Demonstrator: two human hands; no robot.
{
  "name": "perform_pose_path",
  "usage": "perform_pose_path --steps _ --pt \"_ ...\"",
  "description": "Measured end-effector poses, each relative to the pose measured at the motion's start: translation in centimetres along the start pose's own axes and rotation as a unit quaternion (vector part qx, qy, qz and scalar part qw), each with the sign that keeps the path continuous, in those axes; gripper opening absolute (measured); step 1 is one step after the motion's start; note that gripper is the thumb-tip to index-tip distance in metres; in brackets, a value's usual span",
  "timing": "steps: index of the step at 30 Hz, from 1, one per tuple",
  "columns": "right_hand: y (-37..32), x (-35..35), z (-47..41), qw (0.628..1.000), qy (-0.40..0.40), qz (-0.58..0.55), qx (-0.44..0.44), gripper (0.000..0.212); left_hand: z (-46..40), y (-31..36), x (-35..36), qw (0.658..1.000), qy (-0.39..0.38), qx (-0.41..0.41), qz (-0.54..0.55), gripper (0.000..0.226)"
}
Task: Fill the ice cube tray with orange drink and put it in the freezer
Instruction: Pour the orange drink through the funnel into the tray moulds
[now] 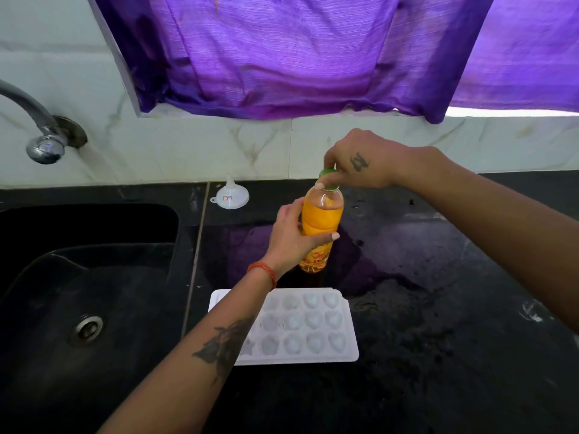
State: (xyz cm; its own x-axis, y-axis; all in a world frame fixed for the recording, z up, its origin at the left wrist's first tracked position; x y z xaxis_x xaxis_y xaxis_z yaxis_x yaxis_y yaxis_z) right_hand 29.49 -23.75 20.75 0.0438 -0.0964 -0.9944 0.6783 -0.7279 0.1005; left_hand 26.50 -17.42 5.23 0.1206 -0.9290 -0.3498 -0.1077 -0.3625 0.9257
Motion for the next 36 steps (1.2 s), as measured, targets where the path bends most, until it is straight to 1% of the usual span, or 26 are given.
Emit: perform_pose_path --steps 2,5,8,10,12,13,16,18,19,22,23,25,27,29,30,33,36 --pt "-0.7 0.2 0.0 0.999 0.008 0.026 -0.016 0.041 0.1 0.2 0.0 1.0 -0.006 0.006 0.02 0.079" --pt "-1.4 0.2 0.4 0.998 0.005 0.041 -0.055 0.034 -0.1 0.3 -0.1 1.0 -0.02 0.011 0.019 0.079" --pt "-1.4 -0.1 1.0 0.997 -0.011 0.027 -0.074 0.039 -0.4 0.3 -0.2 0.999 -0.04 0.009 0.021 0.074" --pt "-0.7 -0.3 0.8 0.998 -0.026 0.002 -0.055 0.045 -0.6 0.6 0.2 0.996 -0.078 0.001 0.039 0.073" --pt "0.0 -0.1 0.4 0.999 -0.03 -0.003 -0.017 0.053 -0.6 0.9 0.8 0.992 -0.104 0.002 0.065 0.078" --pt "-0.1 0.1 0.3 1.0 -0.022 0.006 -0.012 0.052 -0.4 0.9 1.0 0.992 -0.1 0.004 0.072 0.08" --pt "-0.6 0.7 0.2 0.999 -0.005 0.026 -0.021 0.038 0.2 0.3 1.0 0.997 -0.048 -0.019 0.051 0.079" --pt "-0.8 0.8 0.3 0.999 -0.006 0.03 -0.038 0.033 0.0 0.4 1.0 0.998 -0.053 -0.013 0.034 0.083" --pt "-0.9 0.6 0.4 0.998 -0.008 0.027 -0.049 0.034 -0.2 0.4 0.9 0.997 -0.07 -0.013 0.029 0.084" --pt "-0.6 -0.1 0.5 0.998 -0.018 -0.004 -0.064 0.04 -0.6 0.5 0.8 0.991 -0.122 -0.024 0.051 0.074" --pt "-0.2 -0.2 0.4 0.998 -0.024 -0.025 -0.051 0.045 -0.6 0.5 0.7 0.991 -0.12 -0.02 0.05 0.073" --pt "0.6 0.1 0.0 0.999 -0.032 -0.043 -0.009 0.056 -0.7 0.4 0.5 0.997 -0.08 -0.001 0.012 0.081" --pt "0.3 0.6 -0.3 1.0 -0.02 -0.009 -0.009 0.051 -0.4 0.0 0.4 0.999 -0.029 -0.003 -0.027 0.086" --pt "-0.3 0.8 -0.3 0.999 -0.02 0.021 -0.023 0.043 -0.4 0.1 0.2 0.999 -0.003 0.004 -0.042 0.084" --pt "-0.5 0.8 -0.3 0.999 -0.025 0.026 -0.034 0.039 -0.5 0.4 0.1 0.999 -0.007 0.014 -0.045 0.083" --pt "-0.9 0.3 0.0 0.996 -0.036 0.024 -0.075 0.03 -1.1 0.7 0.2 0.998 -0.054 0.019 -0.036 0.081" --pt "-1.1 -0.2 0.2 0.994 -0.027 0.011 -0.107 0.029 -1.3 0.6 0.2 0.996 -0.082 0.009 -0.029 0.082"
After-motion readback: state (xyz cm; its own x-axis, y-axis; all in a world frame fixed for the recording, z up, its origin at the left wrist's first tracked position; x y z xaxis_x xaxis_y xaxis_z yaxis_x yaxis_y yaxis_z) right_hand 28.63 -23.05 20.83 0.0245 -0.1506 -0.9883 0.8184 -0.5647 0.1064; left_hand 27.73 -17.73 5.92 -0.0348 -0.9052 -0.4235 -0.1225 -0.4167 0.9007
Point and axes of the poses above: each hand's wrist, its own z-axis away from the middle knuckle, its own x-axis out of the palm, y = z × x, the point moved 9 cm from there along -z, towards the middle knuckle, and after that the axes turned 5 degrees about x, right-handed, at the moved point
